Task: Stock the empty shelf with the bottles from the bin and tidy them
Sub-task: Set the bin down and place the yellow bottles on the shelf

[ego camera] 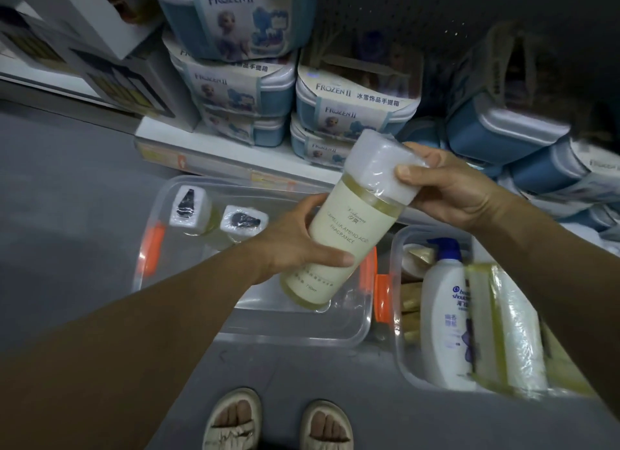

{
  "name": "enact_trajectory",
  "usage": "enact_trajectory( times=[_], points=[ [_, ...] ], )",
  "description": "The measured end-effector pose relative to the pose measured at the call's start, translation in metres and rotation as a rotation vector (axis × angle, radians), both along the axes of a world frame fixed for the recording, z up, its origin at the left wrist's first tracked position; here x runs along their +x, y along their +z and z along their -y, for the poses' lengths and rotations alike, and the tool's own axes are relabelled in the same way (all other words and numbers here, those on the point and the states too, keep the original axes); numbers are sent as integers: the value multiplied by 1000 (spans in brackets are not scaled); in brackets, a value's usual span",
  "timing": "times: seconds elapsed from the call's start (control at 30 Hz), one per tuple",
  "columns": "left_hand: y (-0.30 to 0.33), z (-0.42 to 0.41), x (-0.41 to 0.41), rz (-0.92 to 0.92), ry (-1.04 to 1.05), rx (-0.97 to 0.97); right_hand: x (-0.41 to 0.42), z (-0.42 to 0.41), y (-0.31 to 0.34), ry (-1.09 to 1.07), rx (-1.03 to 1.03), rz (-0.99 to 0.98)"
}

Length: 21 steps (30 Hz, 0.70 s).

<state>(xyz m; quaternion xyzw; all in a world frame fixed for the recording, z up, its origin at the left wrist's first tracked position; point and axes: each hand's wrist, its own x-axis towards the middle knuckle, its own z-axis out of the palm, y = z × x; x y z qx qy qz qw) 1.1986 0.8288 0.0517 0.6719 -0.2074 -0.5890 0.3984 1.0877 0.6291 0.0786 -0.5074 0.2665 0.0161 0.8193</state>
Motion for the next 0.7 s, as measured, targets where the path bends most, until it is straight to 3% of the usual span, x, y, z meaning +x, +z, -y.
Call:
enact_trajectory(
  times=[0.2,0.3,0.37,0.43,0.5,0.57,0.7],
  points=[
    [1,-24,1,68,173,32,39,-38,-6,-37,103,43],
    [-5,-47,3,92,310,55,53,-61,-21,-136,83,-45],
    [-10,-64,7,105,417,71,53,-72,-39,-112,-175,-219],
    [-17,-80,14,138,487,97,46,-78,-64,46,-574,-411],
    [-26,-93,21,177,514,113,40,-85,-87,255,-848,-499],
    [-37,-103,25,202,542,115,41,-93,-110,411,-1030,-509],
    [-58,-113,25,226,570,97,56,-99,-147,609,-1201,-453]
  ],
)
